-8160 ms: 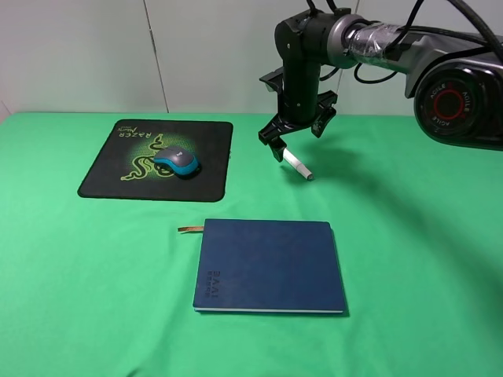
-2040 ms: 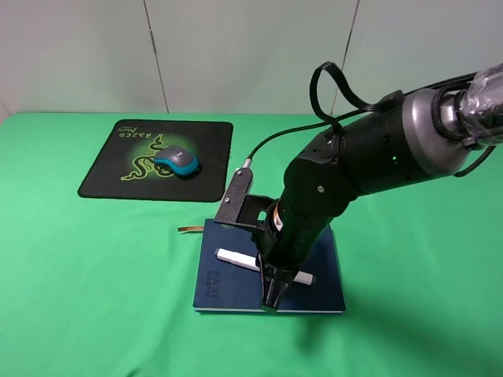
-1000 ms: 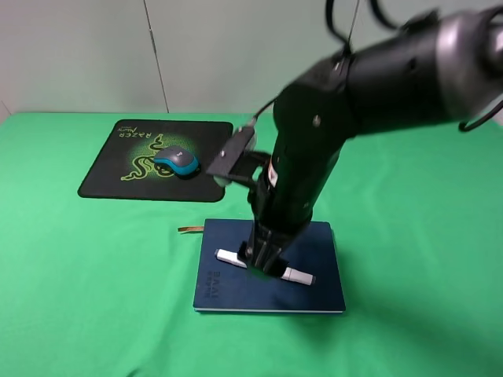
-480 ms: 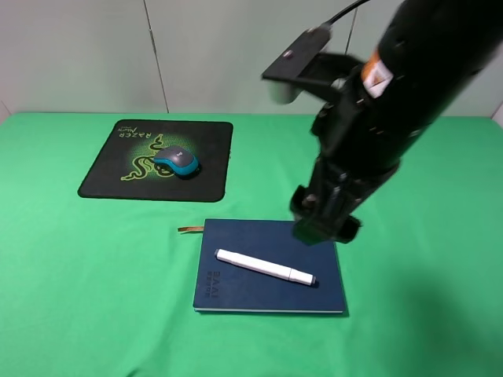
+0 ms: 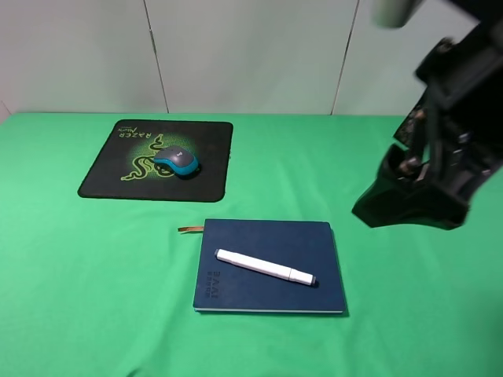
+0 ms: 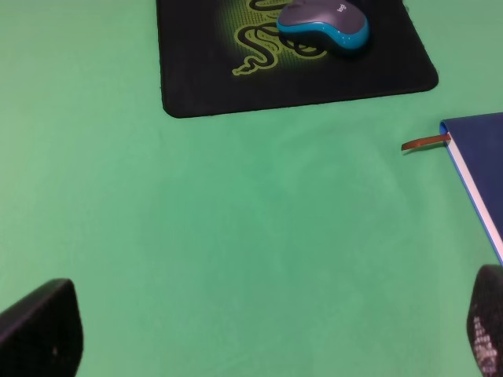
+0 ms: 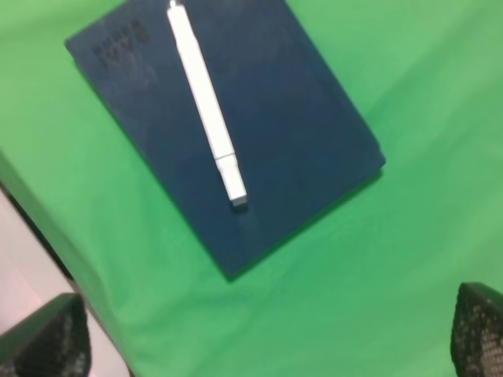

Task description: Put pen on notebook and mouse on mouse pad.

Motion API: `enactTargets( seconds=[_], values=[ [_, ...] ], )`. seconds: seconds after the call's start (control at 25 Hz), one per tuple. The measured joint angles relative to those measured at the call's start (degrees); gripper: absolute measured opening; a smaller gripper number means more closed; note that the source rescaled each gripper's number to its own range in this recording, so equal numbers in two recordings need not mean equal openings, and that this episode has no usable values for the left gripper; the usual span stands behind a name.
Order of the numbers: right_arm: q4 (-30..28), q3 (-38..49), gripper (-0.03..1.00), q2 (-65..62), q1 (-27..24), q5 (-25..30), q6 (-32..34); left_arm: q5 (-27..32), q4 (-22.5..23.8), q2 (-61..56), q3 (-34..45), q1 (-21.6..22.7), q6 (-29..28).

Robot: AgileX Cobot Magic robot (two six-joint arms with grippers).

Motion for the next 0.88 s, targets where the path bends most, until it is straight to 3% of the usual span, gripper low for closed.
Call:
enactTargets(
  seconds=[0.4, 0.88],
  values=[
    [-0.69, 1.45, 1.0, -14.84, 0.18, 0.26, 0.83, 0.0, 0.0, 0.0, 0.0, 0.0, 0.0],
    [-4.92, 19.29, 1.0, -37.66, 0.18, 0.51, 3.44, 0.0, 0.0, 0.0, 0.0, 0.0, 0.0]
  ],
)
